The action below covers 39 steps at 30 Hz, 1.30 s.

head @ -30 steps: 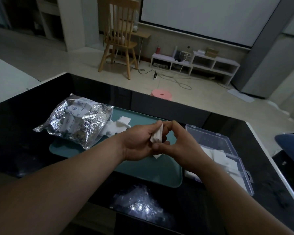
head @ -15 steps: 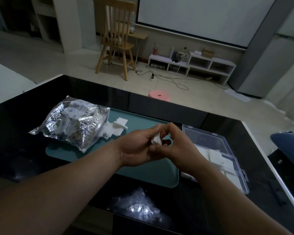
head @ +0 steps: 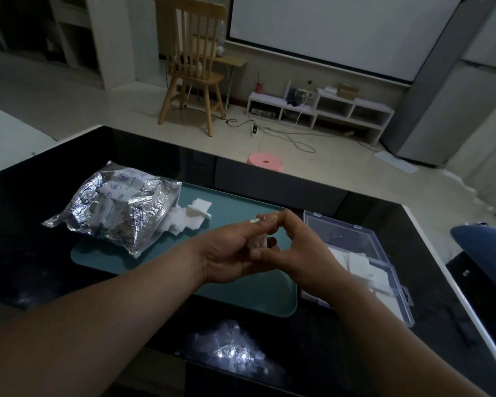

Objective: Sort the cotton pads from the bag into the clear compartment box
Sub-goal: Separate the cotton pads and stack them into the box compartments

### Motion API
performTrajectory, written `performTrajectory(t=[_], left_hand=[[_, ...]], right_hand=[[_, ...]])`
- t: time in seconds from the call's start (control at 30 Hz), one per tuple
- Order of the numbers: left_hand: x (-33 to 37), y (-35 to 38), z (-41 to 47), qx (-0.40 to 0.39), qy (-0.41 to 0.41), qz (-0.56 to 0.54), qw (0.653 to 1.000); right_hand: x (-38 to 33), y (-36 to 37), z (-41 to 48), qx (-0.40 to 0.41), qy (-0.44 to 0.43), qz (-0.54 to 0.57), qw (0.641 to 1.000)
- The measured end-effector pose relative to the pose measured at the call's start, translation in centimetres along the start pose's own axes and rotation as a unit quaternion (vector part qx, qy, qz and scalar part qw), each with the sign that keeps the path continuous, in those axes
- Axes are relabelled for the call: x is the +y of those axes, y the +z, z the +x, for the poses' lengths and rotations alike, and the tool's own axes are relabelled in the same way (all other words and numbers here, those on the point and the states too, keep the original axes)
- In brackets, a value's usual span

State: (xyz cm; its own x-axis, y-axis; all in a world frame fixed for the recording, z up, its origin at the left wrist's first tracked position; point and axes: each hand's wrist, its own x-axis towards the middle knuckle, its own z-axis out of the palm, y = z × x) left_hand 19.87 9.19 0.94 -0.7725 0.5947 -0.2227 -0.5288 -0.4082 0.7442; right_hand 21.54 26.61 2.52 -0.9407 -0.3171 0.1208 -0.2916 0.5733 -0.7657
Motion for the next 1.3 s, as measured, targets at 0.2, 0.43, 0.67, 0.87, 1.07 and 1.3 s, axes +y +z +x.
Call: performTrajectory(t=[0.2,0.43,0.67,0.87,1.07,1.3], left_hand=[[-0.2,0.3,0.5,0.07,0.057,0.039,0.995],[-0.8,0.6,1.1,0.09,0.072,0.018,0.993],[-0.7,0.3,1.4,0.139,0.081,0.007,0.987],[-1.0,1.0,2.5,0.173,0.082,-0.013,0.981],[-1.6,3.4,3.4,0.088,0.062,-0.017,0.994],[-3.2,6.2,4.7,0.005,0.041,0.031,0.999]], right_hand=[[0.1,0.2,-0.2,0.082,0.011,-0.036,0.996],[0.1,0.5,0.3,0.101,0.075,-0.015,0.992],[-0.2,0.6,0.2,0.116,0.108,-0.045,0.986],[-0.6,-0.3,-0.2,0.219,0.11,0.007,0.97],[0.3,-2.9,-1.8,0.257,0.078,-0.083,0.96],[1.8,-3.9,-3.7,0.192,0.025,-0.168,0.967]])
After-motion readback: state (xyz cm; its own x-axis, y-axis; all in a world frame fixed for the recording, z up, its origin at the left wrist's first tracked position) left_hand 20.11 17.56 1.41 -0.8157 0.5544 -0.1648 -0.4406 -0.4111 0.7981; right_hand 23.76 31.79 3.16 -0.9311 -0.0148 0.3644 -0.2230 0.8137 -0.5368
